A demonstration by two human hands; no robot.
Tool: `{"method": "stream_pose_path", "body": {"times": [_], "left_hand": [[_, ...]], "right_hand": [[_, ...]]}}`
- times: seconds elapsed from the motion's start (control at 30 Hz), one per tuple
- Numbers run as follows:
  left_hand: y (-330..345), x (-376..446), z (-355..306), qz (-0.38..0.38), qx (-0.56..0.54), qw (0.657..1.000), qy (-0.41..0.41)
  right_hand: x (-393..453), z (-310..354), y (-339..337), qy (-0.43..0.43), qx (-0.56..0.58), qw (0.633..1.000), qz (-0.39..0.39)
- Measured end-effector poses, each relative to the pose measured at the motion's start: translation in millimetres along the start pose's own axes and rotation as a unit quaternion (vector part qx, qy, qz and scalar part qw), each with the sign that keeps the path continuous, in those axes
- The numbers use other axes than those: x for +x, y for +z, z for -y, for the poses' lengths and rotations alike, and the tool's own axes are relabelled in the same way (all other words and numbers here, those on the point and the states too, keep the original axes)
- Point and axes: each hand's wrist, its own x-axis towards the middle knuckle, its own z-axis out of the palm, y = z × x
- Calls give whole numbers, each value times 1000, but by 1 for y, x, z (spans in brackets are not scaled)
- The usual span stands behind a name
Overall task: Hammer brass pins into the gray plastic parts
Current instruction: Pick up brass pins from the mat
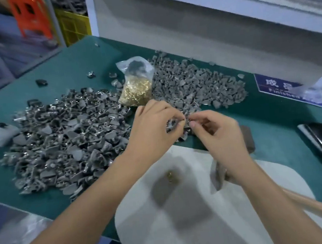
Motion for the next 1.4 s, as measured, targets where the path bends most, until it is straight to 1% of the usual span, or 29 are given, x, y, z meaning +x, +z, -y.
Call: {"method": "stream_pose_path", "body": {"times": [0.27, 0.37, 0.43, 0.63, 0.83, 0.97, 1.17, 1.27, 1.4], "left_hand": [[-70, -53, 77, -35, 87, 988, -122], [-95, -68, 94, -61, 114, 978, -166], [-107, -76, 103, -60, 128, 972, -190], [-123, -91, 116, -53, 129, 962, -233], [-126, -91, 118, -65, 122, 964, -227], [-122, -82, 116, -78, 115, 966, -216], [-94, -64, 99, -54, 89, 978, -179], [-80, -59, 89, -41, 69, 984, -157], [-57, -50, 75, 18, 28, 992, -123]], "right_hand": [[31, 41, 109, -70, 23, 988, 138], [42, 60, 142, -108, 9, 980, 166], [47, 70, 160, -122, 2, 975, 183], [53, 82, 186, -126, -26, 966, 222], [56, 80, 188, -126, -26, 966, 225], [55, 72, 172, -126, -13, 971, 203], [51, 50, 135, -78, -21, 980, 184], [47, 37, 114, -70, -22, 984, 164], [32, 12, 80, -39, -48, 988, 143]]}}
